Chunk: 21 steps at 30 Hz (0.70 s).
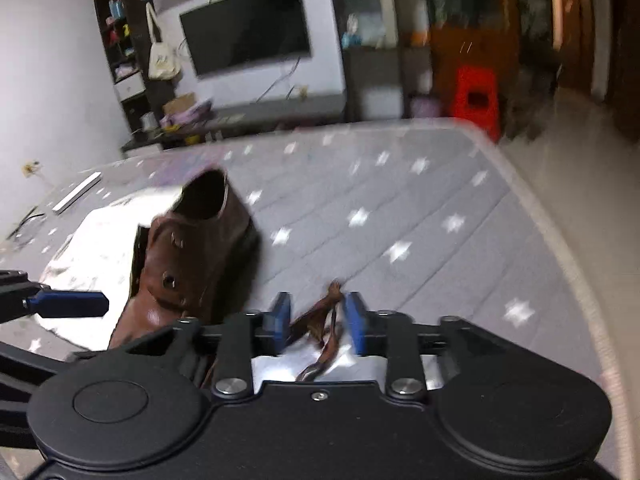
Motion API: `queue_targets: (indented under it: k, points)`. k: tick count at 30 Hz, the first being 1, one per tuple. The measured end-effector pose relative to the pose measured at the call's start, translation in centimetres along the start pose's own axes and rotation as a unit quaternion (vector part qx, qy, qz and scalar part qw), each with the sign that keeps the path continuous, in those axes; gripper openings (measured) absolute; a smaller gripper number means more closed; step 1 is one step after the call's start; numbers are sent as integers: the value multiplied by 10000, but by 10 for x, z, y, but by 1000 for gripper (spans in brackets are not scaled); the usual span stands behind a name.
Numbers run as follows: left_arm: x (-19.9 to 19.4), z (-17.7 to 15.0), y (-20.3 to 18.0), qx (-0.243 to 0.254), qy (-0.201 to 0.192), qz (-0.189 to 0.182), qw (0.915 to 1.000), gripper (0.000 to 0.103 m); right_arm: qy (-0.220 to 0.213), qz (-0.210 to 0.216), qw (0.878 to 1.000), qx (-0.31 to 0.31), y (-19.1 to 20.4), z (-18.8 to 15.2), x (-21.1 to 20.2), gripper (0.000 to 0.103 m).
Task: Lace up shoes with both hands
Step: 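Release the lace onto the mattress beside the shoe with the right gripper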
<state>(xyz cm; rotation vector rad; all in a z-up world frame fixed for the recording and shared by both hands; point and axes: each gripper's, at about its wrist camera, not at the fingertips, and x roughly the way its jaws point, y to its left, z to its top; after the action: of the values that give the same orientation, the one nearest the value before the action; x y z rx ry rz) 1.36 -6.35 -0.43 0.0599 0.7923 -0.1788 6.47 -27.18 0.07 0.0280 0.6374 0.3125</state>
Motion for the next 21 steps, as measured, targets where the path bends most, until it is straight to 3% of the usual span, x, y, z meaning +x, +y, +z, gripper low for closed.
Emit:
queue_targets:
  k: [10,21]
  points:
    - [-16,-23,-6,25,-2,270,9996,73,-86,-86,9992,394,12,-26,-37,50]
    - [-37,-51,0,-141,4,581,9982,76,-280,-231,9992,174,37,-43,-57,57]
